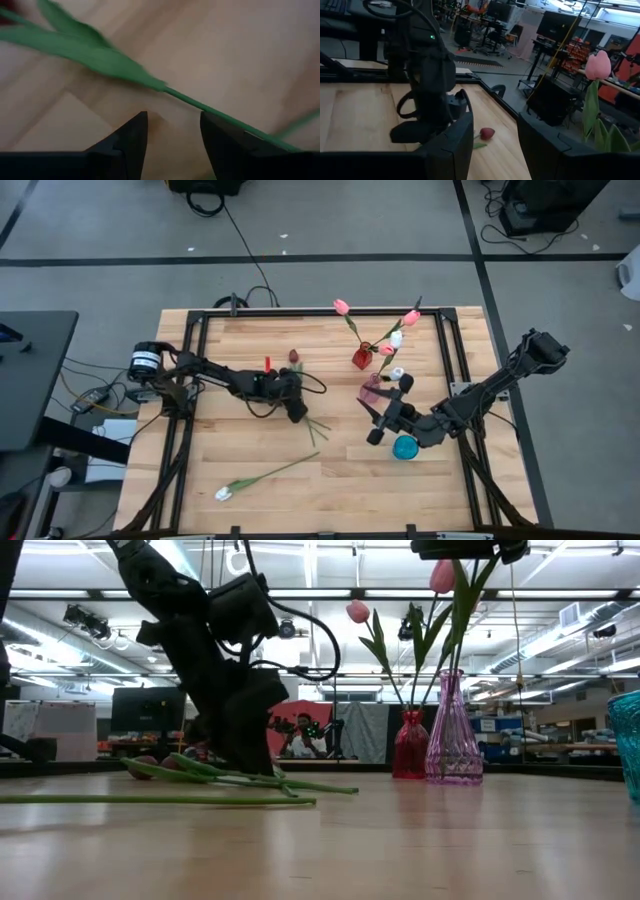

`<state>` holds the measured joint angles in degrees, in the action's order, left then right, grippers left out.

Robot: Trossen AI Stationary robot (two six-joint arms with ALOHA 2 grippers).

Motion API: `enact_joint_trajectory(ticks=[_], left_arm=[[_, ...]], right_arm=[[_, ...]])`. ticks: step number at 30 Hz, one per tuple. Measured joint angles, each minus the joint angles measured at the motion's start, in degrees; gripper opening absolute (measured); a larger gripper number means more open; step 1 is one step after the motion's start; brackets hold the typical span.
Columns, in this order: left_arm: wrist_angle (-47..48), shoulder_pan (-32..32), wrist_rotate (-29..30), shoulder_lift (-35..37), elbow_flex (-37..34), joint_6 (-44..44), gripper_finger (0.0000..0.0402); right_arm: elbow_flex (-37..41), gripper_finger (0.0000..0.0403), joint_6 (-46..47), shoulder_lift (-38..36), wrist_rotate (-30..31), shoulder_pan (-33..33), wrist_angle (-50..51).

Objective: Sort flowers into vase by color
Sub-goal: Put the right red tulip into the blue vase

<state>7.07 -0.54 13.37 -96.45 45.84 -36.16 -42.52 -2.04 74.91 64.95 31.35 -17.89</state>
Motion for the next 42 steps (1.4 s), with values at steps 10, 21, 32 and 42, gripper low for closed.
enact_joint_trajectory(ticks=[10, 21, 32, 42], left_arm=[[-1.0, 1.4, -0.3, 0.1, 0.0, -6.1, 0.019], [-5.2, 1.3, 3.3, -0.3, 0.0, -9.3, 0.0194], [-3.9, -1.0, -1.7, -1.4, 0.0, -12.0, 0.0194], [-4.6, -0.9, -9.6, -1.3, 0.1, -13.9, 0.0193]], right_arm=[[0.0, 0.0162, 1.5, 0.0, -0.1, 0.2, 0.1], [0.0, 0.0162, 2.4, 0.0, -2.5, 0.2, 0.0], [0.0, 0.0161, 2.3, 0.0, -3.3, 0.2, 0.0], [0.0, 0.0161, 2.6, 0.0, -3.6, 0.2, 0.0]])
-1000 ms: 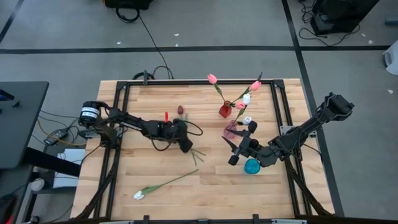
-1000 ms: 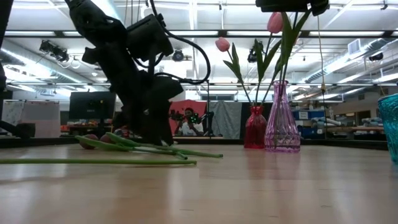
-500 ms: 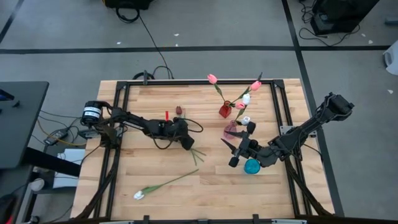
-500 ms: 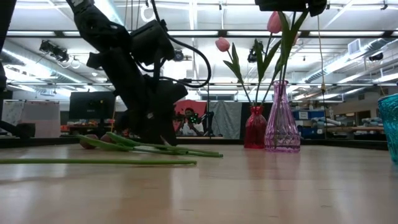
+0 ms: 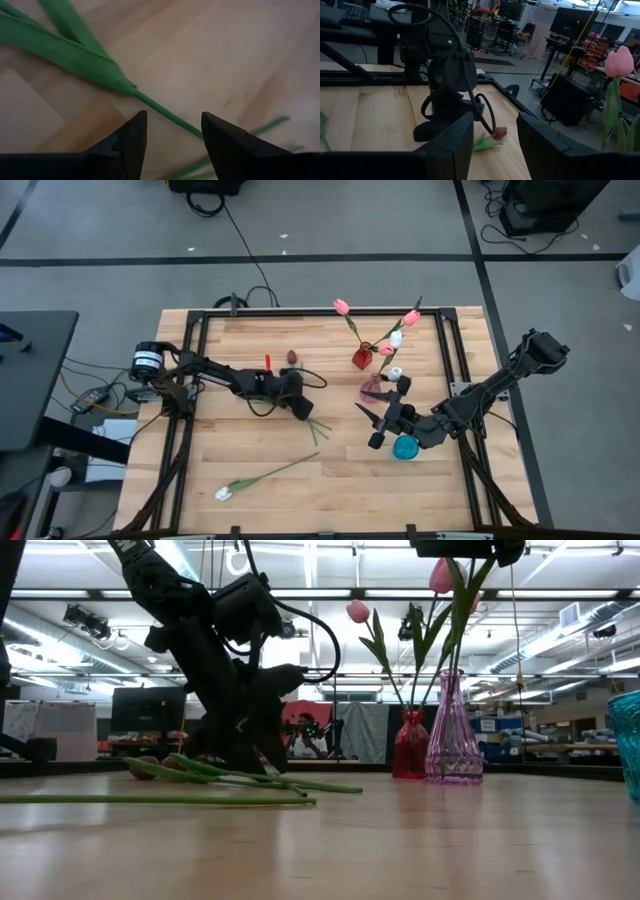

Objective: Sort flowers into vase by color
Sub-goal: Put the right red tulip into the blue vase

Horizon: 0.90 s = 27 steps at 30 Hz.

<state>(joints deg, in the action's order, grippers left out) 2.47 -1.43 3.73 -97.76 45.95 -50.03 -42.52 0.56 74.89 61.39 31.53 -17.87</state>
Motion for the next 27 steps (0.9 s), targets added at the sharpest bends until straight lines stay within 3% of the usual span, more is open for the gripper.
enact_joint_trajectory(ticks=[14, 24, 27], left_arm=[[0.3, -1.8, 0.3, -0.1, 0.0, -0.1, 0.0188], [-5.5, -4.5, 0.4, -3.7, 0.0, 1.4, 0.0141], [-6.2, -4.6, 1.0, -3.7, 0.0, 4.4, 0.0108]], right_arm=[[0.0, 0.0161, 1.0, 0.0, -1.5, 0.0, 0.0], [0.0, 0.0161, 1.0, 0.0, -1.5, 0.0, 0.0], [0.0, 0.0161, 1.0, 0.0, -1.5, 0.0, 0.0]])
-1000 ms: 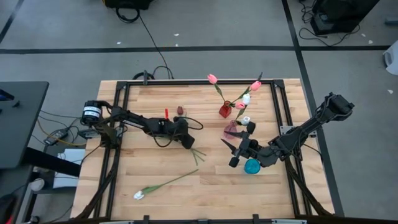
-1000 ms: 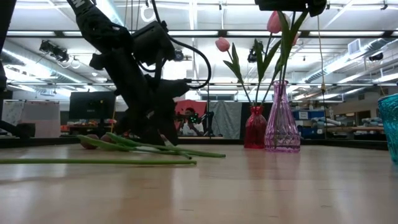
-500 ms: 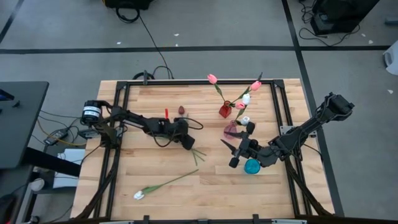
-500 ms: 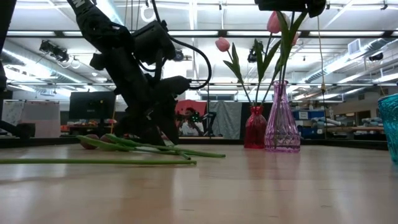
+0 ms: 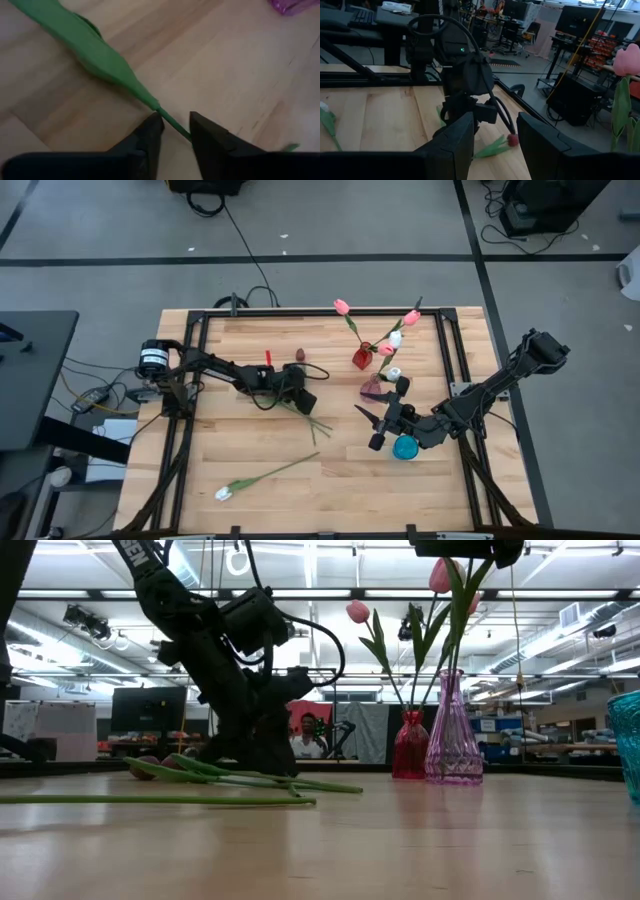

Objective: Sort flowers into vase by color
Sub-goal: Put the right red tulip into the blue vase

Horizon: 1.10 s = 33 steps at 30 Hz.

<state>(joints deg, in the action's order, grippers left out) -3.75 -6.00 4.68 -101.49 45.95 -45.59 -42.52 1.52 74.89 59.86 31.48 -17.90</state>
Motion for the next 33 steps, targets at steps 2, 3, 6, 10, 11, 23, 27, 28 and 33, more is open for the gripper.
enact_joint_trajectory(ticks=[2, 3, 6, 10, 11, 23, 27, 28, 33], left_arm=[[0.1, 0.0, 0.1, 0.0, 0.0, 2.5, 0.0068], [0.2, -0.1, -0.1, 0.0, 0.0, 4.0, 0.0043], [0.1, -0.1, -1.1, 0.0, 0.0, 8.3, 0.0013], [2.6, -0.1, -1.6, 1.7, 0.5, 14.2, 0.0008], [3.4, 0.0, -1.6, 2.6, 0.4, 15.3, 0.0006], [10.6, 3.3, -7.0, 18.8, 0.5, 43.7, 0.0002], [7.2, 5.5, -8.9, 20.3, 0.4, 53.2, 0.0001], [3.9, 6.1, -9.6, 20.5, 0.4, 52.9, 0.0001], [-11.3, 6.9, -23.7, 20.5, 0.5, 55.9, 0.0004]], right_arm=[[0.0, 0.0161, 0.0, 0.0, 0.0, 0.0, 0.0], [0.0, 0.0161, 0.0, 0.0, 0.0, 0.0, 0.0], [0.0, 0.0161, 0.0, 0.0, 0.0, 0.0, 0.0], [0.0, 0.0161, 0.0, 0.0, 0.5, 0.1, 0.0], [0.0, 0.0161, 0.0, 0.0, 1.1, 0.4, 0.0], [0.0, 0.016, -5.0, -6.0, 9.2, 9.4, 0.8], [0.0, 0.0149, -4.6, -10.3, 3.4, 9.7, 4.4], [0.0, 0.0146, -4.2, -11.5, 1.8, 9.4, 5.2], [0.0, 0.0131, -3.8, -16.9, -1.6, 9.2, 6.4]])
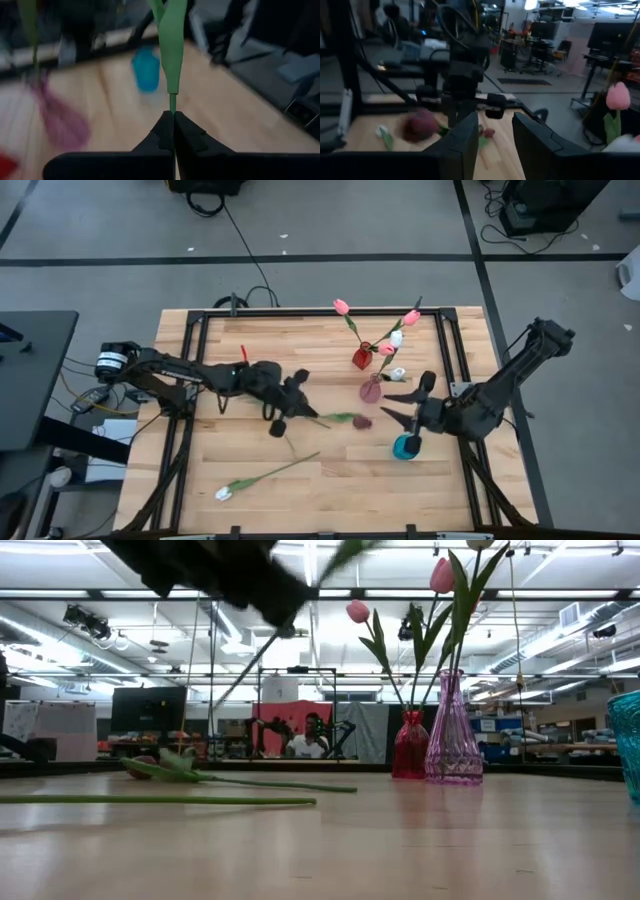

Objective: Sort flowers into vase by color
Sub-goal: Put the right red tulip into the blue vase

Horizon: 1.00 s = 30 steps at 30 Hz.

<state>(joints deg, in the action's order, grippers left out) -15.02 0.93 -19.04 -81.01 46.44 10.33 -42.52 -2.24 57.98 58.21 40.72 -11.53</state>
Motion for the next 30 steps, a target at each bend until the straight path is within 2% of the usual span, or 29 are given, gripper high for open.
enact_joint_trajectory(ticks=[5, 11, 17, 20, 30], left_arm=[[-10.1, -0.8, -1.3, -1.0, 0.0, 1.0, 0.0005], [-28.7, 0.2, -3.5, -9.1, 0.7, -10.1, 0.0006], [-30.4, 4.9, -2.6, -18.7, 9.6, -13.7, 0.0006], [-31.2, 7.5, 0.5, -22.8, 15.6, -13.5, 0.0007], [-46.3, 9.7, 2.7, -34.3, 25.9, -9.3, 0.0007]], right_arm=[[0.0, 0.013, -3.2, -4.9, -5.3, 0.5, -3.2], [0.0, 0.0131, -8.2, -8.8, -6.9, 0.5, -5.7], [0.0, 0.013, -11.7, -13.7, -7.2, 1.3, -3.1], [0.0, 0.013, -11.6, -16.8, -7.2, 1.7, 0.6], [0.0, 0.0129, -12.8, -27.0, -6.9, 3.5, 8.5]])
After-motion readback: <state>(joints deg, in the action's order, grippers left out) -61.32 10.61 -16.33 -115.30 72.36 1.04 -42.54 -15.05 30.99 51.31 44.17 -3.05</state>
